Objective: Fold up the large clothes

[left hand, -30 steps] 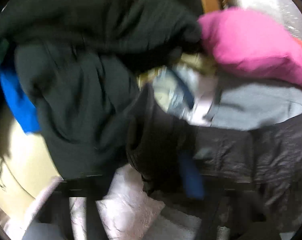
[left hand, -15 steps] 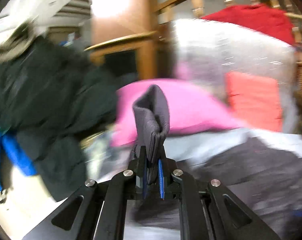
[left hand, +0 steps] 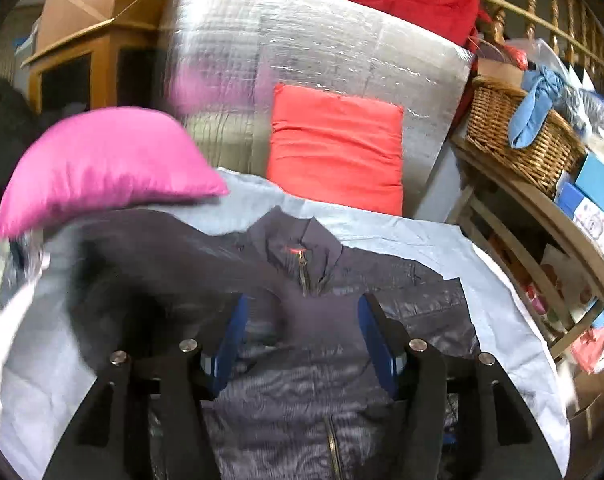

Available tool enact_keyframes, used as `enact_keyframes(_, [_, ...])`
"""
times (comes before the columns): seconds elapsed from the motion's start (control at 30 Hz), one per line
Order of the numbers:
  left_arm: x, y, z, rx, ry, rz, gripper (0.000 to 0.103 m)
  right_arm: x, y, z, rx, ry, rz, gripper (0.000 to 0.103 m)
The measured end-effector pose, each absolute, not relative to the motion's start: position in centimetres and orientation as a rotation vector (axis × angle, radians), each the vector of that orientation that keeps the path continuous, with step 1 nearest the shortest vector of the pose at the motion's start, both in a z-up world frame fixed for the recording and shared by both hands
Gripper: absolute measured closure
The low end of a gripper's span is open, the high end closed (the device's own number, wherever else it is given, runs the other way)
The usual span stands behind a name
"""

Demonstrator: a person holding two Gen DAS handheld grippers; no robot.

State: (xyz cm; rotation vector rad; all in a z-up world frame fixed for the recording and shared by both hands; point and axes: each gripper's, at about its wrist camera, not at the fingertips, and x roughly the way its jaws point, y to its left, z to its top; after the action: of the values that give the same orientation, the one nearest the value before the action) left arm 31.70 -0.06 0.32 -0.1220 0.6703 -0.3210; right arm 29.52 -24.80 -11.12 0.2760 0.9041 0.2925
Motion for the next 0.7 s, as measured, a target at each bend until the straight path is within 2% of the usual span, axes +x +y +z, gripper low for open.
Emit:
enact_keyframes(0.17, [27.7, 7.4, -1.7, -0.192, 0.582, -0.211, 0.031, 29.2, -28.3, -8.4, 0.57, 0.829, 0.336, 0.015])
enact_keyframes(0.23, [25.8, 11.9, -3.8, -0.207, 0.541, -0.084, 0.029, 29.7, -28.7, -7.6, 0.681, 0.808, 0.369, 0.015])
enact_keyframes(0.4, [23.9, 20.5, -10.1, -0.326, 0.597, 0.152, 0.029, 33.4, -25.5, -8.3, 0.966, 0.84, 0.495, 0.015])
enact_keyframes(0.5, [23.9, 23.6, -12.9, -0.407, 0.619, 0.208, 0.029, 35.7, -23.1, -8.9, 0.924, 0.853, 0.394, 0.015])
enact_keyframes(0.7, [24.6, 26.3, -17.2, -0.555, 0.676, 0.196, 0.029, 40.5, -19.6, -8.9, 0.594, 0.957, 0.215, 0.016])
